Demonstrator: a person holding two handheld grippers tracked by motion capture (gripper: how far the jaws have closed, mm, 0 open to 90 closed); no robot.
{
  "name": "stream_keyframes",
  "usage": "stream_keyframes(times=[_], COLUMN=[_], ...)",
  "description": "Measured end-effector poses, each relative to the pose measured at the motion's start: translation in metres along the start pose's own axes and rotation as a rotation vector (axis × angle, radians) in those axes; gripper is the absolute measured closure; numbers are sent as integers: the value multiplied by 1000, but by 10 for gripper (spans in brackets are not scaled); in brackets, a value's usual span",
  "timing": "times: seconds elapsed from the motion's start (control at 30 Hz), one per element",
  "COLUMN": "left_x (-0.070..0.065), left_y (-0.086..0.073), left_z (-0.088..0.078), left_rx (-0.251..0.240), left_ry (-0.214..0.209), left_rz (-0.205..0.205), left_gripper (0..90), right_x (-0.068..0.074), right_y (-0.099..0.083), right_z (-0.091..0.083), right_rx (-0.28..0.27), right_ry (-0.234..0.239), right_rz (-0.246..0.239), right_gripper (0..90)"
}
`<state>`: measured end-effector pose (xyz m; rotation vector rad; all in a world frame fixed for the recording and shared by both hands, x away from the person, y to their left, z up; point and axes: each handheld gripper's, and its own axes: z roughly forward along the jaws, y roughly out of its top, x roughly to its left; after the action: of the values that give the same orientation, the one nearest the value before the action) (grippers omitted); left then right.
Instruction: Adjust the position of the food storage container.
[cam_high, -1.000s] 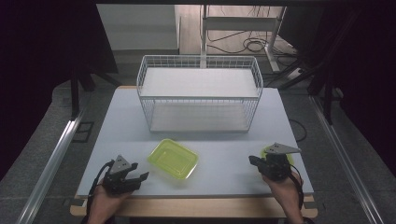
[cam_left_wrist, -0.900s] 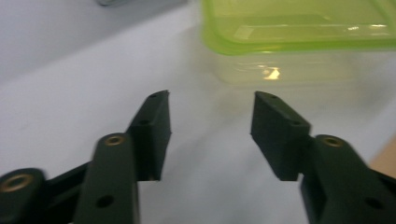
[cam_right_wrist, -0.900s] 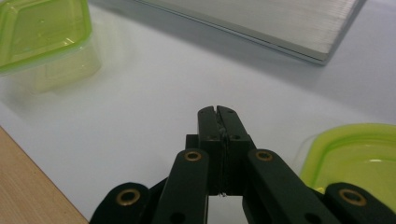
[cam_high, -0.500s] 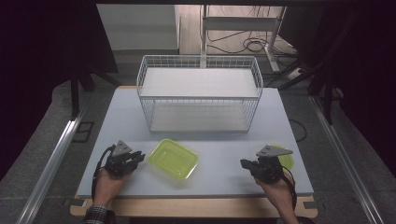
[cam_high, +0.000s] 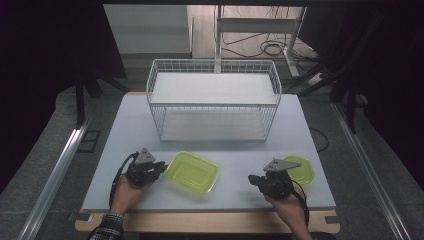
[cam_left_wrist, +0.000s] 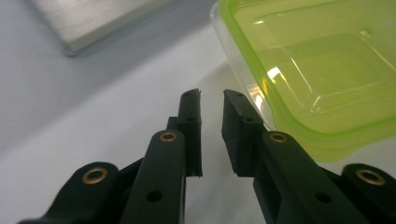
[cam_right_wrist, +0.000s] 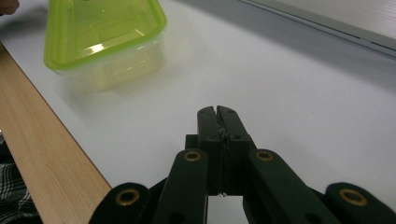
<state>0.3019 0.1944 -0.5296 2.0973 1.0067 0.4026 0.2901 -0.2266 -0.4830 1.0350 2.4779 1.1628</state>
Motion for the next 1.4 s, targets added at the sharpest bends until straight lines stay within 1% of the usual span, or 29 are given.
stream_keyframes(times=[0.07,0.13,0.23,0.37,0.47,0.57,0.63,0.87,0.93,1.03,1.07,1.1,1.13,1.17,1.2,1.23,1.27,1.3,1.4], left_x=[-7,-15,-24,-36,-44,-51,-55,-77,-82,-86,-87,-86,-86,-85,-84,-83,-81,-80,-77], left_y=[1,1,1,0,0,0,1,2,2,1,-1,-2,-4,-5,-7,-8,-11,-12,-18], left_z=[1,1,1,0,0,-1,-1,1,1,0,-1,-2,-4,-6,-8,-10,-13,-14,-20], left_rx=[20,28,34,41,47,51,54,62,63,70,70,71,73,72,70,67,61,58,55], left_ry=[-16,-31,-53,-78,-87,-98,-106,-140,-148,-147,-139,-132,-113,-99,-76,-61,-36,-25,12], left_rz=[23,41,61,75,95,103,116,151,157,161,151,146,138,131,119,109,92,86,66], left_gripper=[779,779,779,779,779,778,776,765,762,747,740,722,705,663,617,537,480,394,248], right_x=[0,-1,-2,-2,-1,0,0,1,0,0,0,0,0,0,0,-1,-1,-1,-1], right_y=[0,0,-1,-2,-2,-3,-3,-3,-3,-3,-3,-4,-4,-4,-4,-4,-4,-4,-5], right_z=[0,0,0,2,3,4,5,6,6,6,6,6,6,6,6,6,6,7,8], right_rx=[0,0,3,7,8,13,14,19,19,18,17,15,15,14,15,15,14,11,7], right_ry=[2,2,3,5,6,7,7,4,3,1,0,-2,-3,-5,-8,-10,-12,-15,-14], right_rz=[6,10,18,19,20,18,18,10,9,9,9,9,8,11,9,8,9,12,17], right_gripper=[885,885,884,879,875,866,861,844,839,830,827,818,810,796,784,760,741,702,608])
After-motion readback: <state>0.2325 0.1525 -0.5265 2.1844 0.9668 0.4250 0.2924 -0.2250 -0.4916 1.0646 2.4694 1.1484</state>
